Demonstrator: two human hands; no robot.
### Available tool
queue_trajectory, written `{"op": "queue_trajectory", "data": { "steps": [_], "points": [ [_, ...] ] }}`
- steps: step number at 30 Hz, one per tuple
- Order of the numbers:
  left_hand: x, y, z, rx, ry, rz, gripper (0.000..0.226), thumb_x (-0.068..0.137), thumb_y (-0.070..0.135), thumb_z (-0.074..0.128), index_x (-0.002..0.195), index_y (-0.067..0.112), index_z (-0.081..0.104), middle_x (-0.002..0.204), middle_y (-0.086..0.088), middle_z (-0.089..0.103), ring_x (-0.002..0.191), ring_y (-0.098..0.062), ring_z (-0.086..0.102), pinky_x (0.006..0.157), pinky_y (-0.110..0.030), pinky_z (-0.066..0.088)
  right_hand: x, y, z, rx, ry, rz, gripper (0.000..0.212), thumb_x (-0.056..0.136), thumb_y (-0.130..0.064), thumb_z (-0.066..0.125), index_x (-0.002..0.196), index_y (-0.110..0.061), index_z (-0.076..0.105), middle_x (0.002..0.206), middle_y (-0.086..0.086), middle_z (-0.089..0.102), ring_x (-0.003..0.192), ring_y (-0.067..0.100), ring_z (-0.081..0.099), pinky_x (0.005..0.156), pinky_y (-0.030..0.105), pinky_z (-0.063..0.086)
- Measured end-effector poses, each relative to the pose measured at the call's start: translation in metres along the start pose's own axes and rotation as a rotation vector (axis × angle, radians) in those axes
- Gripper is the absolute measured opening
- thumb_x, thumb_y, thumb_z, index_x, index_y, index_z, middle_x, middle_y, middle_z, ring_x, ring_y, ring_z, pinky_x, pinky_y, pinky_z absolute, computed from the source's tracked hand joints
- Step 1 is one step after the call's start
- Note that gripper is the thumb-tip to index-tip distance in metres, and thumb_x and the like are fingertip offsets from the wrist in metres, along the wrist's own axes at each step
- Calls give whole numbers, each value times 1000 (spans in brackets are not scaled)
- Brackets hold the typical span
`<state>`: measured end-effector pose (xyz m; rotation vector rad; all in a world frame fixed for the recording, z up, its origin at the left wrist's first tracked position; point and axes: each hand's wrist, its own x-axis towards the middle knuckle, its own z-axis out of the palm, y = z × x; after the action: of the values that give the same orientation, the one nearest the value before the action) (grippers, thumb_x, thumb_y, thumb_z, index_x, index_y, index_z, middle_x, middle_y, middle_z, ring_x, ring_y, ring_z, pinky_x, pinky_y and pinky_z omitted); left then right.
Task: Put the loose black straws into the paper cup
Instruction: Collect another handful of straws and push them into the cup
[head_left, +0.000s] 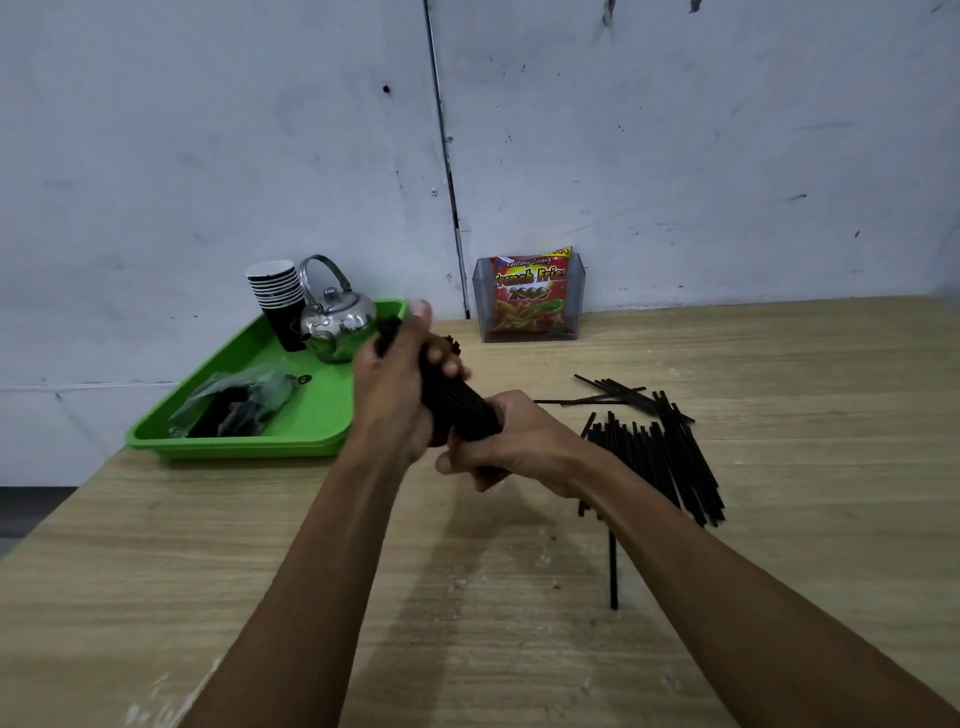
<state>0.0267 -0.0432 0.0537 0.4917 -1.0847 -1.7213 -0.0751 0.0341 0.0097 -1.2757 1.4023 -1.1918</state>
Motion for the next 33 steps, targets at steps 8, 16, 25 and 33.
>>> {"op": "queue_trajectory", "data": {
  "steps": [8,16,25,33],
  "points": [
    [56,22,-9,157,236,423,27,94,17,60,72,7,48,49,-1,45,43,-19,46,53,-33,45,29,21,8,-268,445,12,65,59,-27,90,114,-18,56,90,2,63,81,16,61,72,35,52],
    [75,-26,-22,526,256,514,38,90,32,63,68,3,52,55,-23,54,50,-26,53,51,-45,48,65,34,17,-249,435,-38,112,55,-32,92,147,-24,29,130,3,55,119,20,52,91,31,45],
    [77,-44,-33,731,226,387,42,70,35,81,97,19,54,83,-8,69,73,-17,70,73,-34,58,72,45,22,-239,464,-97,64,63,-35,82,118,-24,53,115,-8,67,107,15,62,87,42,53],
    [62,-36,-24,774,228,492,52,65,22,87,109,22,60,77,-2,61,67,-12,56,68,-25,51,68,41,17,-223,430,-77,68,66,-23,84,126,-21,51,118,-5,66,102,12,61,82,30,50]
  ]
}}
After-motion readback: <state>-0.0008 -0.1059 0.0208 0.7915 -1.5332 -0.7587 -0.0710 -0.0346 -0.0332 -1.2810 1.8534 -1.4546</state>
